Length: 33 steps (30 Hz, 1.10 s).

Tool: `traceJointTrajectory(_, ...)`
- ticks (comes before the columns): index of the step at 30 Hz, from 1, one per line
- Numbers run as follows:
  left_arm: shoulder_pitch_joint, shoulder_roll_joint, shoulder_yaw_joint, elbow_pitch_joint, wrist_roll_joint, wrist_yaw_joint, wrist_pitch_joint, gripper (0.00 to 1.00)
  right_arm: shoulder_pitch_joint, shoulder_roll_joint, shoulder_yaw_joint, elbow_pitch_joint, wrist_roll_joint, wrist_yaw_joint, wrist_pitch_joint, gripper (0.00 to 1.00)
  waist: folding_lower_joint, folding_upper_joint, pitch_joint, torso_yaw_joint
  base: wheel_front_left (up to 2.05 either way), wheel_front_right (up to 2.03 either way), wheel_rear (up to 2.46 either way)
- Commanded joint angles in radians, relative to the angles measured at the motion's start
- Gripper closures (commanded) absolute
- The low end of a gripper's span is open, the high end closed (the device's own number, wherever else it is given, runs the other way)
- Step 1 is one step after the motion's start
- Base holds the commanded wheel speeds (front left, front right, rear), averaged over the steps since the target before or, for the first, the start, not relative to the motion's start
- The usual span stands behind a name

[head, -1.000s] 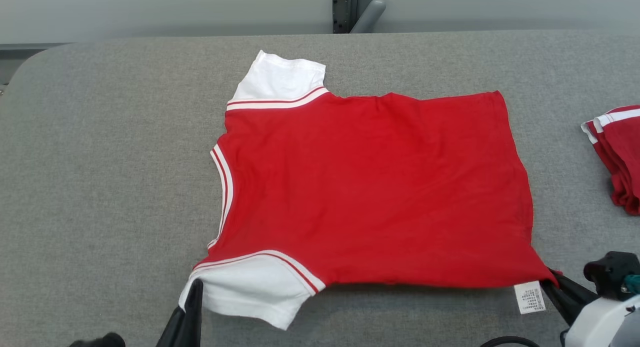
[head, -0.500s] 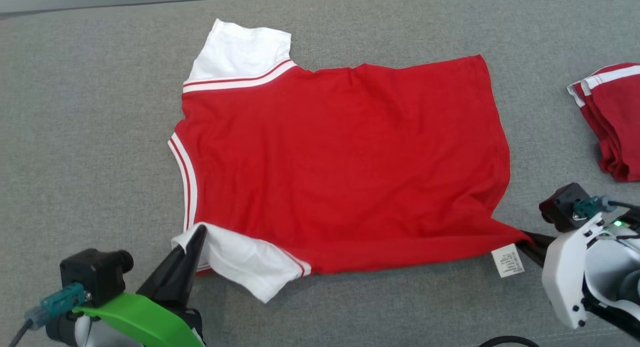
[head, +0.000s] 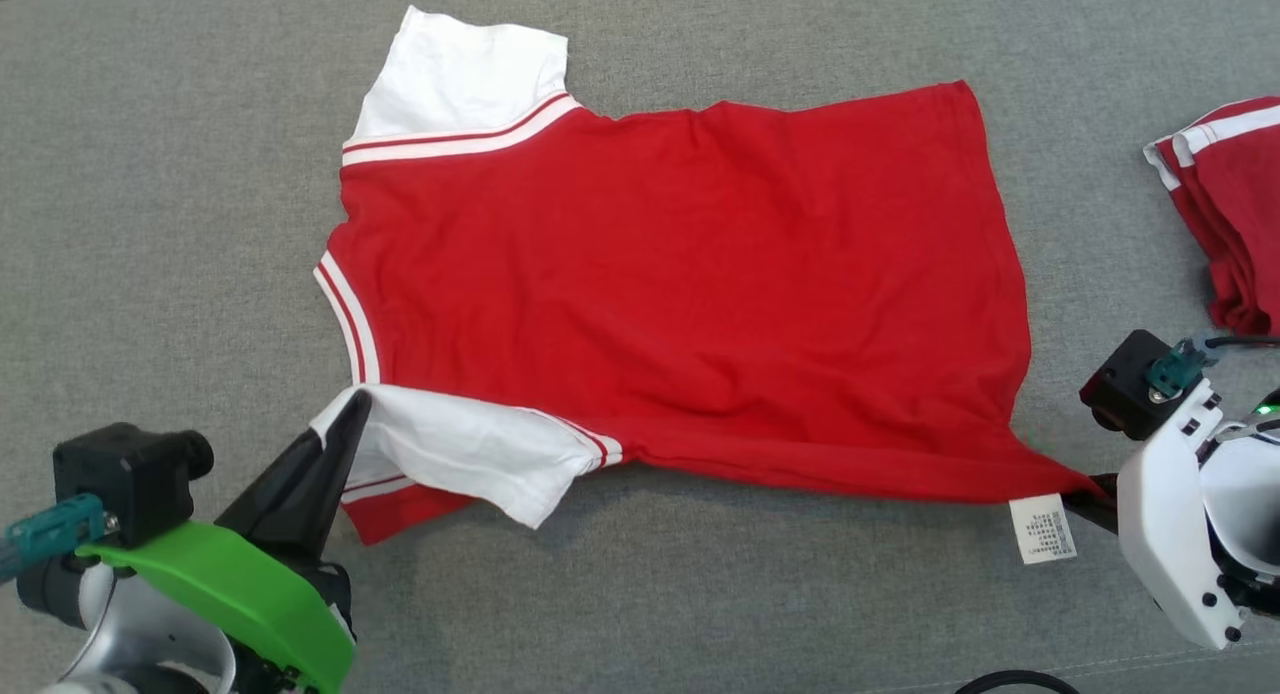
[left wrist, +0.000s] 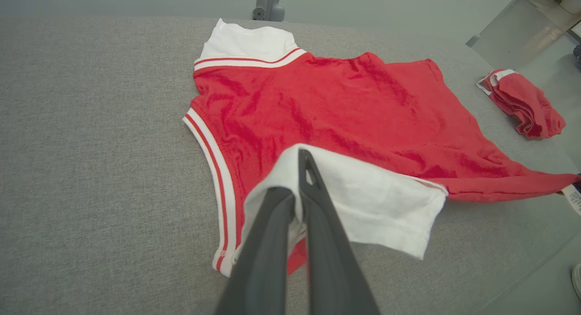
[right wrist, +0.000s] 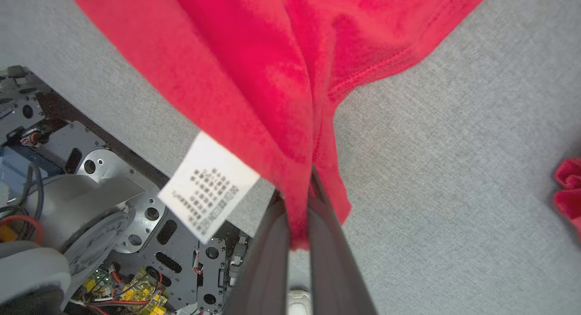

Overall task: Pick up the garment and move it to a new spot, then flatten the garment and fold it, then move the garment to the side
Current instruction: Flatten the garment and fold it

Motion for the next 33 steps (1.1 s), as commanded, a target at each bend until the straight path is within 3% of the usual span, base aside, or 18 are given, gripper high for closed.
traceJointTrajectory(1, -0.032, 0.017, 0.004, -0.002, 0.001, -0.011, 0.014, 1.00, -0.024, 0.006, 0.008, -0.006, 0.020, -0.002, 0.018, 1.00, 0.0001, -0.0001, 0.012, 0.008, 0.00, 0.00, 0.00)
traceJointTrajectory(8, -0.160, 0.063, -0.029, 0.015, -0.020, -0.079, 0.140, 1.00, -0.138, 0.008, 0.020, 0.011, 0.078, -0.002, 0.139, 1.00, 0.0001, -0.0001, 0.047, 0.012, 0.00, 0.00, 0.00)
traceJointTrajectory(17, -0.389, 0.015, -0.059, 0.179, -0.169, -0.162, 0.338, 1.00, -0.281, 0.095, 0.026, 0.112, 0.163, -0.002, 0.262, 1.00, 0.0001, -0.0001, 0.074, 0.009, 0.00, 0.00, 0.00)
traceJointTrajectory(24, -0.497, -0.022, -0.083, 0.315, -0.224, -0.197, 0.428, 1.00, -0.375, 0.163, 0.046, 0.183, 0.150, -0.002, 0.256, 1.00, 0.0001, -0.0001, 0.074, 0.004, 0.00, 0.00, 0.00)
traceJointTrajectory(33, -0.544, -0.039, -0.100, 0.438, -0.259, -0.255, 0.458, 1.00, -0.425, 0.159, 0.099, 0.241, 0.136, -0.002, 0.202, 1.00, 0.0001, -0.0001, 0.065, 0.008, 0.00, 0.00, 0.00)
